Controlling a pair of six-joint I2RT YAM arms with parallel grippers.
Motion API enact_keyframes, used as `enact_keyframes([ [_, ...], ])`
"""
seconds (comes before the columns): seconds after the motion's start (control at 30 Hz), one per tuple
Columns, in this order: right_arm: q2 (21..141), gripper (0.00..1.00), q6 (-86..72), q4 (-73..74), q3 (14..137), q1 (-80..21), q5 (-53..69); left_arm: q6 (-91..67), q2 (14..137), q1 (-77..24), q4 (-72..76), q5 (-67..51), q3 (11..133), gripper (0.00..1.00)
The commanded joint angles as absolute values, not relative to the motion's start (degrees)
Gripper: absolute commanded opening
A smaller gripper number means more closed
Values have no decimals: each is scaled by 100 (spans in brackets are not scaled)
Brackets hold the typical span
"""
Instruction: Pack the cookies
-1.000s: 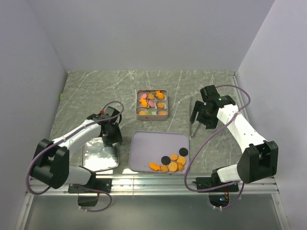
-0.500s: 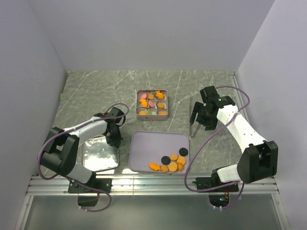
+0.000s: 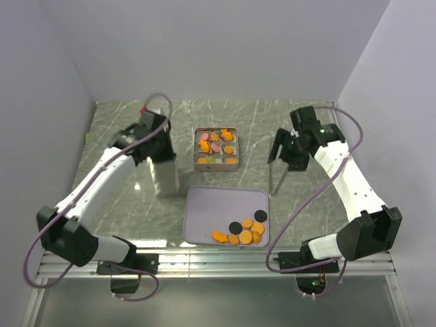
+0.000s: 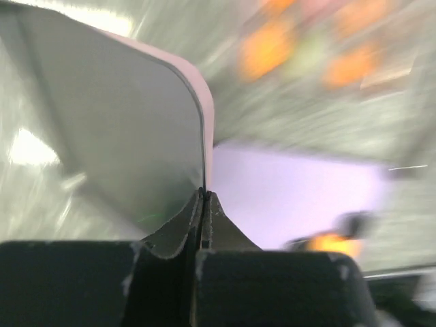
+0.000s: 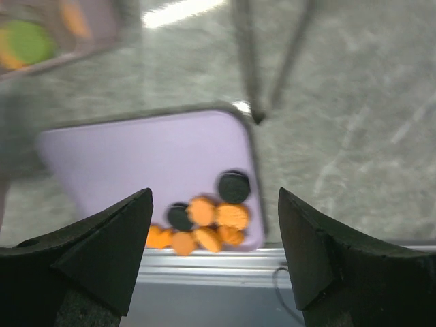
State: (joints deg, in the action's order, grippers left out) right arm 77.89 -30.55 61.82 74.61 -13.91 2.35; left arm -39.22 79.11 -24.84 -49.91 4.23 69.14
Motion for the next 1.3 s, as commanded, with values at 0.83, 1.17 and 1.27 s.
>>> enact_keyframes([
  [0.83,9913,85,-12691,-7928,8340,-1907,5757,-10501,6134,-1134,5411,-4922,7585,0],
  [1.17,10222,85,-12902,-8200,8764,-2443,5810,-11276,6337,-1134,6380,-4729,7470,0],
  [1.27,10230,83,-13138,-8577,8648,-2513,5635,-11329,6372,-1134,6337,-4729,7497,0],
])
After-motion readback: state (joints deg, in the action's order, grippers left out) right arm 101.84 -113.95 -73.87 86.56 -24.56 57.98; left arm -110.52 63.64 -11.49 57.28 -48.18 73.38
